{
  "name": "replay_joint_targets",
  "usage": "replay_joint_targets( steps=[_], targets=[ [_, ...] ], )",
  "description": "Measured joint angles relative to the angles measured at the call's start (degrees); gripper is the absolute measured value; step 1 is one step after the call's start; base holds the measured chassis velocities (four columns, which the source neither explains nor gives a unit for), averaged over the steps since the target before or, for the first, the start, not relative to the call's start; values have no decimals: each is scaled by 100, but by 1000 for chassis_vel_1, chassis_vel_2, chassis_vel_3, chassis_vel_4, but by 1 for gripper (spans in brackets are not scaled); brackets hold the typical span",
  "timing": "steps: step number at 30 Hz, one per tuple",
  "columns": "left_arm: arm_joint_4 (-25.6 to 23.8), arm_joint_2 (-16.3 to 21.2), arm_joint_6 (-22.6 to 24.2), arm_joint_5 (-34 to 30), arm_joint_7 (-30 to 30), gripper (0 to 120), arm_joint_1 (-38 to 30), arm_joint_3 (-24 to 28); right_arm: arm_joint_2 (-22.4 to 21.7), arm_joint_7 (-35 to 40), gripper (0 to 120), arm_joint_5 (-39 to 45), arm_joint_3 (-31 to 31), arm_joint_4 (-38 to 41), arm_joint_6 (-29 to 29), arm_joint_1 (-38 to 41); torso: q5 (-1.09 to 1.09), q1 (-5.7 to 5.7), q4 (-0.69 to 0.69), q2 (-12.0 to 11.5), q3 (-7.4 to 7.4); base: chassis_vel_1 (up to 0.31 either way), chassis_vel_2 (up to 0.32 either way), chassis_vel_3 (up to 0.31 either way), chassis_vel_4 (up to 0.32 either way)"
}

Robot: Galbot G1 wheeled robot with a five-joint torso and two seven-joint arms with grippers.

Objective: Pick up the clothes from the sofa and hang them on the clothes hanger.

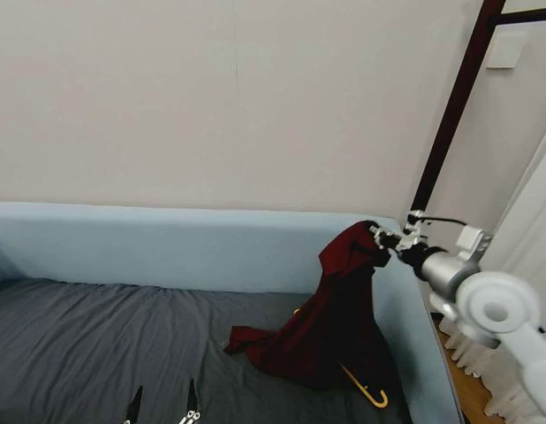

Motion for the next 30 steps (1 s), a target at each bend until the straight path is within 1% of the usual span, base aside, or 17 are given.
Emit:
replay_joint_targets(
  steps=[2, 3, 8, 10, 12, 13, 15, 17, 18, 19, 22, 23, 25, 27, 28, 30],
  targets=[
    [-11, -3, 2, 13, 1, 100, 6, 15, -122, 37, 0, 154, 109, 11, 6, 188, 0, 0, 0, 0, 0, 0, 0, 0, 0],
    [-23, 1, 2, 20, 1, 100, 13, 19, -243, 103, 0, 396, 169, 6, 8, 426, -2, 0, 3, 0, 0, 0, 0, 0, 0],
    [-33, 22, 1, 21, 1, 100, 27, -7, -358, 205, 0, 707, 64, 70, 9, 697, -3, 0, 2, 0, 0, 0, 0, 0, 0],
    [-36, 23, -16, 10, -8, 100, 54, -33, -254, 259, 0, 725, -92, 213, 10, 605, -4, 0, 2, 0, 0, 0, 0, 0, 0],
    [-38, 19, -42, -10, -21, 100, 96, -58, 39, 278, 0, 487, -438, 307, 34, 369, -4, 0, 2, 1, 0, 0, 0, 0, 0],
    [-38, 19, -42, -10, -21, 100, 96, -58, 39, 278, 0, 487, -438, 307, 34, 369, -4, 0, 2, 1, 0, 0, 0, 0, 0],
    [-37, 19, -76, -28, -35, 100, 125, -106, 510, 230, 0, 87, -892, 215, 96, 158, -1, 0, 2, 0, 0, 0, 0, 0, 0],
    [-36, 21, -97, -44, -42, 100, 147, -166, 1107, 212, 0, -316, -1459, -90, 116, 85, -3, 0, 3, 0, 0, 0, 0, 0, 0],
    [-36, 21, -97, -44, -42, 100, 147, -166, 1107, 212, 0, -316, -1459, -90, 116, 85, -3, 0, 3, 0, 0, 0, 0, 0, 0],
    [-36, 21, -101, -52, -45, 100, 158, -193, 1321, 183, 0, -519, -1705, -238, 121, 75, -4, 1, 2, 0, 0, 0, 0, 0, 0],
    [-39, -3, -108, -119, -49, 100, 202, -305, 2277, 67, 0, -1443, -2798, -1221, 156, 131, -2, 0, 4, 0, 0, 0, 0, 0, 0],
    [-39, -3, -108, -119, -49, 100, 202, -305, 2277, 67, 0, -1443, -2798, -1221, 156, 131, -2, 0, 4, 0, 0, 0, 0, 0, 0],
    [-34, -29, -129, -145, -60, 100, 232, -364, 2760, 37, 0, -1820, -3260, -2003, 307, 293, -7, 0, 3, 0, 1, 0, 0, 0, 0],
    [-20, -48, -152, -159, -63, 100, 260, -407, 3197, 29, 0, -2048, -3623, -2701, 527, 498, -4, 0, 4, 0, 1, 0, 0, 0, 0],
    [-20, -48, -152, -159, -63, 100, 260, -407, 3197, 29, 0, -2048, -3623, -2701, 527, 498, -4, 0, 4, 0, 1, 0, 0, 0, 0],
    [-11, -56, -180, -165, -69, 100, 286, -456, 3608, 38, 0, -2186, -3929, -3271, 762, 695, -7, 1, 3, 0, 1, 0, 0, 0, 0]
  ],
)
